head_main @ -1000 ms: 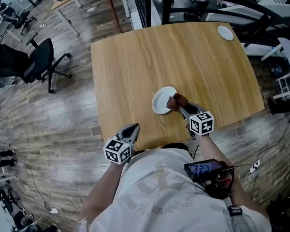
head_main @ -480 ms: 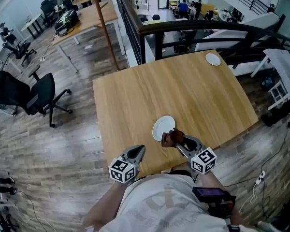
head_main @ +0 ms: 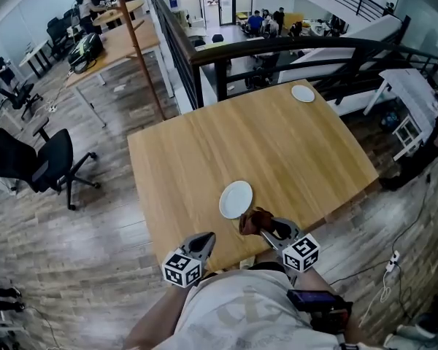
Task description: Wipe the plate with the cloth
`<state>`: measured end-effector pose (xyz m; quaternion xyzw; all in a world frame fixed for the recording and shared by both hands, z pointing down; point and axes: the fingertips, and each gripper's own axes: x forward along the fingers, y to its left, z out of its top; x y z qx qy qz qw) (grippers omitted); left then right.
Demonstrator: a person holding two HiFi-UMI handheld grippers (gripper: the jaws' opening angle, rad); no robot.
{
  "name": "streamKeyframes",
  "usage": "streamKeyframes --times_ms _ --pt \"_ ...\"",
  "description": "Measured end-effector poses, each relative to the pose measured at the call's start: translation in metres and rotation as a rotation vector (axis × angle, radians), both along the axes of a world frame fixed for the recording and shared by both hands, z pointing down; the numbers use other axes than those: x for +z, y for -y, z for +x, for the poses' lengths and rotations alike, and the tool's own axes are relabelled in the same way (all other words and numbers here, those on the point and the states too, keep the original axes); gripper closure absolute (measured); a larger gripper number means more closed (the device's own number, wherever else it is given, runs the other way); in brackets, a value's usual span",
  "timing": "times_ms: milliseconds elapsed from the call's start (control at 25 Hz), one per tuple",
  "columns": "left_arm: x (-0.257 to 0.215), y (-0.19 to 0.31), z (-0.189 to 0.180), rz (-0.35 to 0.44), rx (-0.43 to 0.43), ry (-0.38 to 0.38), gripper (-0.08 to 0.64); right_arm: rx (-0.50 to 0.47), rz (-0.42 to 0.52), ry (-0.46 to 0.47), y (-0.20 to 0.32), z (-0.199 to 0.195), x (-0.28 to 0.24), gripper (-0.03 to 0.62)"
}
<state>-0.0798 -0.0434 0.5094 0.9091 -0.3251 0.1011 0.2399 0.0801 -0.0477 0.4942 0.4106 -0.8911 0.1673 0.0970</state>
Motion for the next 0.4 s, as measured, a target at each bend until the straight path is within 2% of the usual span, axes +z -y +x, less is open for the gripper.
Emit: streamKeyframes --times_ms 400 --pt "0.0022 -0.0076 -0.0102 -0.008 -0.015 0.012 0.548 -0.017 0.006 0.008 0.0012 -0.0088 -0.0019 0.463"
